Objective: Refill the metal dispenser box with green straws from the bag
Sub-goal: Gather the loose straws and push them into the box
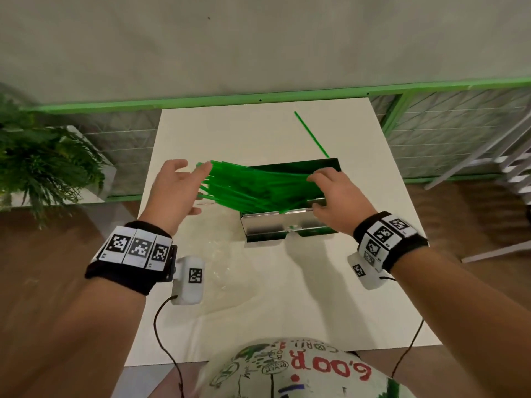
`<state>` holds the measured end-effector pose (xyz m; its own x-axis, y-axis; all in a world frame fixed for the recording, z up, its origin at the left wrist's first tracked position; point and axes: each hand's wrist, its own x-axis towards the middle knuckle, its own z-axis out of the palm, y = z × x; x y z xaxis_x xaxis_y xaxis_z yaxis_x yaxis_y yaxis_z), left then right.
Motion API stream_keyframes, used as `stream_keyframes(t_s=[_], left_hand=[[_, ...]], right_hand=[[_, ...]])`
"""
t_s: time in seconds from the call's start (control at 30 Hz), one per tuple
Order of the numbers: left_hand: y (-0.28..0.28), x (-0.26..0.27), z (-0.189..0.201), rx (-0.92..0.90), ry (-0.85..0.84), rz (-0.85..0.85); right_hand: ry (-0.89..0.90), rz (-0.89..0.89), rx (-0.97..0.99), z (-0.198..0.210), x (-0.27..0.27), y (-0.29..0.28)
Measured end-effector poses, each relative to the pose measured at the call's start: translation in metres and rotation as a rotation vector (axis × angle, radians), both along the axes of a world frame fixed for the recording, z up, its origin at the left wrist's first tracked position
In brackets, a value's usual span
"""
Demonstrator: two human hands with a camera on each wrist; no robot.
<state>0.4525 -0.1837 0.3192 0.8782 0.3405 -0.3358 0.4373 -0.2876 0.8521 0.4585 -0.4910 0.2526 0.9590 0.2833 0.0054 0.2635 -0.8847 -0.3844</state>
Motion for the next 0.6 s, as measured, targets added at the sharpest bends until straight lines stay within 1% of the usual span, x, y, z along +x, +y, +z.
stream_keyframes(t_s=[0.1,0.17,0.3,0.37,0.47,0.6], left_hand=[[-0.006,0.005,-0.004,-0.031,0.047,0.070],[-0.005,0.008,-0.005,-0.049,0.046,0.104],[0.004,0.009,-0.002,-0.115,-0.064,0.262],[0.004,0.005,-0.003,-0.116,-0.088,0.312],[-0.008,-0.003,-0.010,-0.088,-0.055,0.302],[-0.030,-0.007,-0.023,-0.203,-0.002,0.296]], right_hand=[[0.090,0.057,-0.054,-0.002,0.024,0.004],[0.170,0.100,-0.090,0.000,0.040,0.007],[0.272,0.169,-0.179,-0.001,0.059,0.009],[0.287,0.200,-0.228,-0.005,0.062,0.009],[0.255,0.231,-0.244,-0.011,0.066,0.010],[0.207,0.287,-0.264,-0.012,0.069,0.016]])
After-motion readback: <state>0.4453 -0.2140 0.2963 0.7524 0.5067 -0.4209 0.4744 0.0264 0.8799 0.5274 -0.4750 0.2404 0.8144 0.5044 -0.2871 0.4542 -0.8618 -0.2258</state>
